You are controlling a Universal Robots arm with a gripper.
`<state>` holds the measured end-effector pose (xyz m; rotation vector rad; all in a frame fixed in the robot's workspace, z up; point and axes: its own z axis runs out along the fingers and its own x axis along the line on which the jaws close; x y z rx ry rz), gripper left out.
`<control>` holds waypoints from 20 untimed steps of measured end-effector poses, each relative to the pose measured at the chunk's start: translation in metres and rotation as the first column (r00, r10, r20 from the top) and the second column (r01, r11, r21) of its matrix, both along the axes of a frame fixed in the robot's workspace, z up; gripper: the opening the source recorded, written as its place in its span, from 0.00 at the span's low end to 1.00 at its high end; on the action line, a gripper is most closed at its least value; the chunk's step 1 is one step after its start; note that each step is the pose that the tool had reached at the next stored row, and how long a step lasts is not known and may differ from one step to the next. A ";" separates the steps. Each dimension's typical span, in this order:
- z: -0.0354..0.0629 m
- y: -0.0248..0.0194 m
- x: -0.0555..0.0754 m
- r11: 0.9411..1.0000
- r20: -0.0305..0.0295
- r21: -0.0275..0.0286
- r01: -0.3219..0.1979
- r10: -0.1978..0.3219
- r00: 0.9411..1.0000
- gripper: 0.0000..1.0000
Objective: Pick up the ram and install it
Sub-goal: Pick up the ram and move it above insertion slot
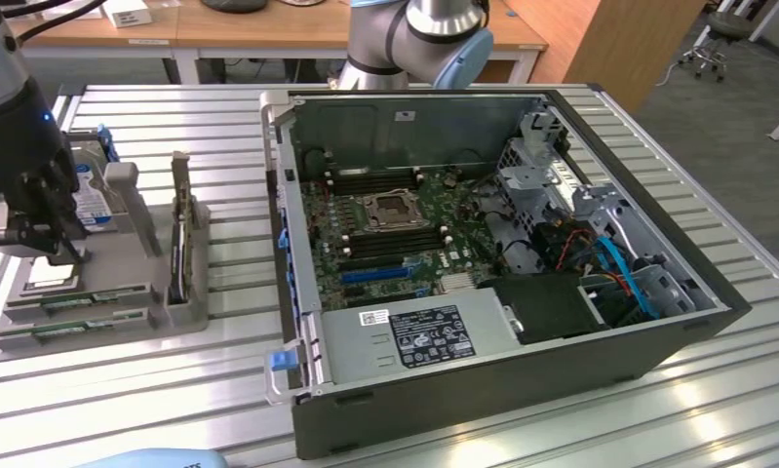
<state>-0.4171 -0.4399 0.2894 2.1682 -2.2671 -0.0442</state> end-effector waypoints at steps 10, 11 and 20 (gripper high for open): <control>0.0001 -0.0107 0.000 1.000 0.000 0.000 0.000 0.000 1.000 0.37; 0.0001 -0.0107 0.000 1.000 0.000 0.000 0.000 0.000 1.000 0.37; -0.0104 -0.0108 0.000 1.000 0.000 0.000 0.000 0.000 1.000 0.37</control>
